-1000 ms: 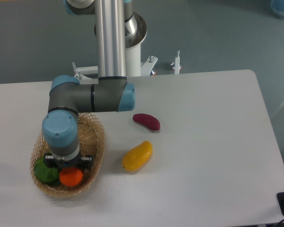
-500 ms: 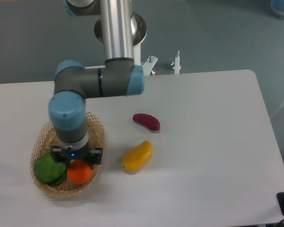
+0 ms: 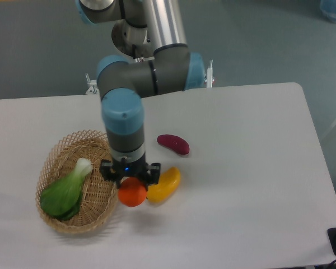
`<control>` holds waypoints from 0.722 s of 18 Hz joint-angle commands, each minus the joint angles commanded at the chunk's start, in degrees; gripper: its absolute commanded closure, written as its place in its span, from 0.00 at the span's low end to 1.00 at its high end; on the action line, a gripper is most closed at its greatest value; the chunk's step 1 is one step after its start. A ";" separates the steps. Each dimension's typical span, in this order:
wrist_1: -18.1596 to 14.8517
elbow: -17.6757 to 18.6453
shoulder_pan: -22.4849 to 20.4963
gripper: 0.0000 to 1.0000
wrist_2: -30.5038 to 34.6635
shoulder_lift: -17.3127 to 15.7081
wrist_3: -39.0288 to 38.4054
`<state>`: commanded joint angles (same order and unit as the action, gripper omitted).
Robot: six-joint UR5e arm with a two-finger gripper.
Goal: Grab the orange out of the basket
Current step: 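Lift the orange out of the basket and carry it beside the mango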
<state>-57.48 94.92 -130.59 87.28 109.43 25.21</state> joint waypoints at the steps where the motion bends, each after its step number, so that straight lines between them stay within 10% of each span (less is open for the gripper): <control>1: 0.00 0.26 -1.75 0.40 0.00 -0.53 3.32; 13: 0.00 -2.28 -11.61 0.37 2.02 0.25 27.60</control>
<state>-57.48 92.64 -142.20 89.30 109.68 52.81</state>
